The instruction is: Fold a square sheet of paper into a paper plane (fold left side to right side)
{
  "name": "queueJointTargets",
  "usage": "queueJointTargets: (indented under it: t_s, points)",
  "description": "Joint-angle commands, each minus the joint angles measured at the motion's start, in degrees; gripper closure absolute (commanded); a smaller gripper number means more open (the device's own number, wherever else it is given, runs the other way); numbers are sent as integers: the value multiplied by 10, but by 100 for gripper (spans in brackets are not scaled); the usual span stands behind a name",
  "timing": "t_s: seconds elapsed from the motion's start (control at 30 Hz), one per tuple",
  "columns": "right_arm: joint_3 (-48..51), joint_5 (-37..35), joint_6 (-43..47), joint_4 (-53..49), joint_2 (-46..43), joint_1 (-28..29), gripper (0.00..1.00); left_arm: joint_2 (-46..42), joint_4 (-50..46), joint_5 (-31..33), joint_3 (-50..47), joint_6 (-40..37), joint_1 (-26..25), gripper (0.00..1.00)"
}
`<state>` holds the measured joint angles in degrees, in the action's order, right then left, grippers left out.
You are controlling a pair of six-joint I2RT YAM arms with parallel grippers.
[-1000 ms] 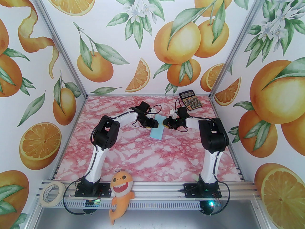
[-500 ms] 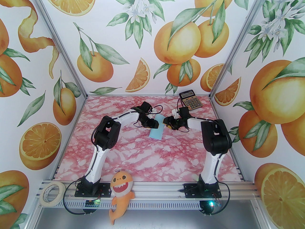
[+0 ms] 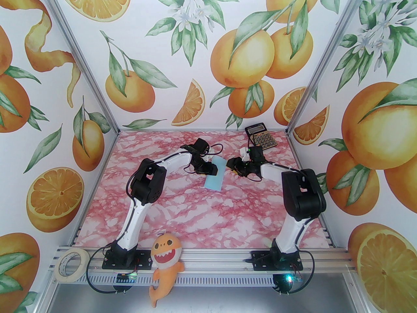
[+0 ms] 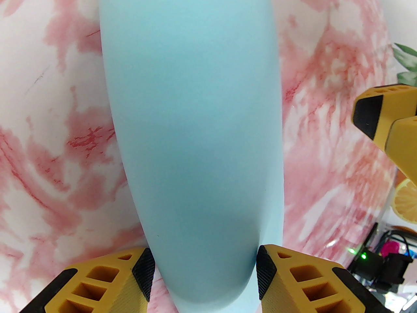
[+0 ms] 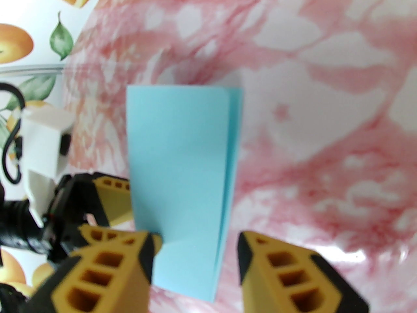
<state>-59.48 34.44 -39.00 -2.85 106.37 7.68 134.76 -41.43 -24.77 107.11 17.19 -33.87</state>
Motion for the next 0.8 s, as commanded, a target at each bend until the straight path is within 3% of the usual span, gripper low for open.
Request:
queueJointTargets:
  t_s: [0.0, 0.53, 0.77]
  points:
    - [8, -18, -15, 20, -27, -4, 52, 53, -1, 29, 8, -3, -18, 42]
    - [23, -30, -27, 27, -56, -11, 53, 82, -47, 51, 43, -12, -26, 41]
    - [32, -25, -37, 40, -52, -11, 65, 90, -70, 55, 57, -28, -26, 41]
